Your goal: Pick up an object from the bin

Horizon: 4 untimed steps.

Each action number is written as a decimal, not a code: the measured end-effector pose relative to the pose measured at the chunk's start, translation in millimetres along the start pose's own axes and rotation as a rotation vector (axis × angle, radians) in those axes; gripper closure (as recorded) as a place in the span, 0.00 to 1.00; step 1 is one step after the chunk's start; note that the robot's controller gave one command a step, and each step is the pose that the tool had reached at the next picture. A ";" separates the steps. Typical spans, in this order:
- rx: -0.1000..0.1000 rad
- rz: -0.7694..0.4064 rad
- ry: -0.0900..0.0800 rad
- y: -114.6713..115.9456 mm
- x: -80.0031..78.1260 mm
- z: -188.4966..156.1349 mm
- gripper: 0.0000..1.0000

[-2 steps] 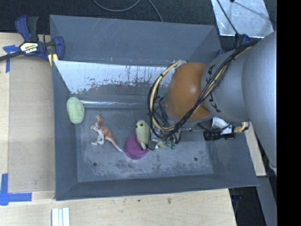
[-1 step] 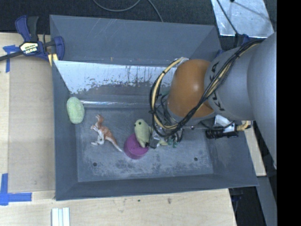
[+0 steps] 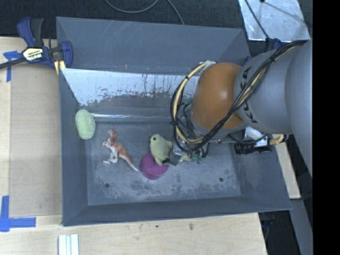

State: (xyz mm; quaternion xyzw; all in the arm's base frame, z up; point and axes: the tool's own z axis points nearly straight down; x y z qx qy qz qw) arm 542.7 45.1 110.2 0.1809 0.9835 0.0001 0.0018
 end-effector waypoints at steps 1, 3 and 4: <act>0.001 -0.001 0.003 0.0 0.6 -12.4 1.00; 0.000 -0.002 0.002 -0.1 0.1 -43.5 1.00; -0.001 -0.003 0.000 -0.1 -0.4 -55.8 1.00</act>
Offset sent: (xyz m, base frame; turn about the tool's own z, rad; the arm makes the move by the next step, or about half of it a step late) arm 0.0000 0.0001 0.0189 0.0000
